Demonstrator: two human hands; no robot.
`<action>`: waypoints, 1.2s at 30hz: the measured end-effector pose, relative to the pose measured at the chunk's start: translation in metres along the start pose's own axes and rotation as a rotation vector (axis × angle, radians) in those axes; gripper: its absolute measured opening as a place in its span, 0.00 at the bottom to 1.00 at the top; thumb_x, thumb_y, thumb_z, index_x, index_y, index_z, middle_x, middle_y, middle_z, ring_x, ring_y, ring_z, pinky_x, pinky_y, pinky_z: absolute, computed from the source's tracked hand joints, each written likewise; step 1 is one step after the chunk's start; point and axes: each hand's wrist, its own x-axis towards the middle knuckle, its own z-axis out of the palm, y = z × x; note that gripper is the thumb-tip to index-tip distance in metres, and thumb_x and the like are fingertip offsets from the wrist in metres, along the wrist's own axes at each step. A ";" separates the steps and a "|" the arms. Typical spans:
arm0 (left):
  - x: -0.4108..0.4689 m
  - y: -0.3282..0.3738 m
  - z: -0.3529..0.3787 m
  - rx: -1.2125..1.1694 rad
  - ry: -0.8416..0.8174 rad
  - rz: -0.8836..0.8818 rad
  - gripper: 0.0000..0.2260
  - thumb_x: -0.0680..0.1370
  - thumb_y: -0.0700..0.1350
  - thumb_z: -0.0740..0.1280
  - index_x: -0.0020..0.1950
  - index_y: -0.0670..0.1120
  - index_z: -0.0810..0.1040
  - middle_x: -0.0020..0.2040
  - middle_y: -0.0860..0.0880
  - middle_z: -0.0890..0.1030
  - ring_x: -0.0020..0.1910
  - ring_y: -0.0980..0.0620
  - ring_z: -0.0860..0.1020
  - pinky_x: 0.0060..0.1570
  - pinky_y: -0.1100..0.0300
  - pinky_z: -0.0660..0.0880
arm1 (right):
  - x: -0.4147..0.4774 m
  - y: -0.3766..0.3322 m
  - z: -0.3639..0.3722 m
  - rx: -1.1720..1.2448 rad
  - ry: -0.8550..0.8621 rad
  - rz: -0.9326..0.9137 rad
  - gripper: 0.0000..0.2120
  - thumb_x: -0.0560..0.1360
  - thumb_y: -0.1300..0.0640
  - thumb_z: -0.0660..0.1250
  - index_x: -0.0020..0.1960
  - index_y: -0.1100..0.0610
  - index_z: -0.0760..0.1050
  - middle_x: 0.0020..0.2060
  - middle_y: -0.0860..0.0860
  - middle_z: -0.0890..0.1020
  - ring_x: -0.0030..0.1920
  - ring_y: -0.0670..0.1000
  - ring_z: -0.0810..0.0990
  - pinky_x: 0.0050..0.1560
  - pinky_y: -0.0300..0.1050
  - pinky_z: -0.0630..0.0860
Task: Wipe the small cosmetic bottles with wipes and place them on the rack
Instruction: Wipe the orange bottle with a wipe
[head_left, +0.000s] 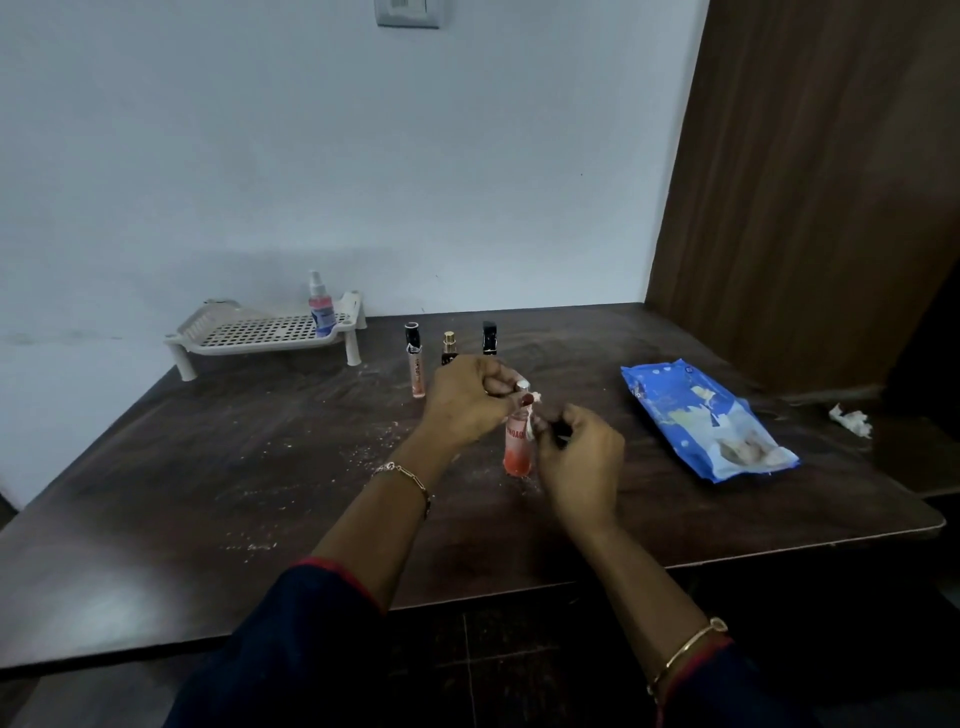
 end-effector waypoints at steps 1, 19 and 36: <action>0.000 -0.001 0.000 0.001 0.008 0.001 0.08 0.68 0.38 0.75 0.38 0.50 0.80 0.41 0.43 0.84 0.46 0.47 0.83 0.53 0.48 0.79 | -0.002 0.001 0.000 -0.016 0.012 -0.029 0.06 0.70 0.63 0.68 0.35 0.61 0.76 0.32 0.54 0.80 0.34 0.53 0.78 0.36 0.50 0.74; -0.014 -0.006 -0.025 -0.114 -0.119 0.096 0.13 0.74 0.28 0.64 0.57 0.35 0.76 0.53 0.44 0.80 0.50 0.53 0.78 0.47 0.71 0.76 | 0.016 -0.005 -0.005 0.478 -0.170 0.086 0.11 0.68 0.75 0.67 0.40 0.60 0.79 0.34 0.45 0.80 0.34 0.36 0.78 0.40 0.27 0.73; -0.014 -0.016 -0.021 -0.281 0.111 -0.025 0.08 0.72 0.33 0.69 0.51 0.39 0.80 0.40 0.48 0.81 0.39 0.55 0.80 0.34 0.68 0.79 | 0.013 -0.001 0.008 0.267 -0.245 -0.069 0.11 0.64 0.67 0.75 0.32 0.53 0.78 0.30 0.43 0.79 0.33 0.39 0.79 0.36 0.29 0.73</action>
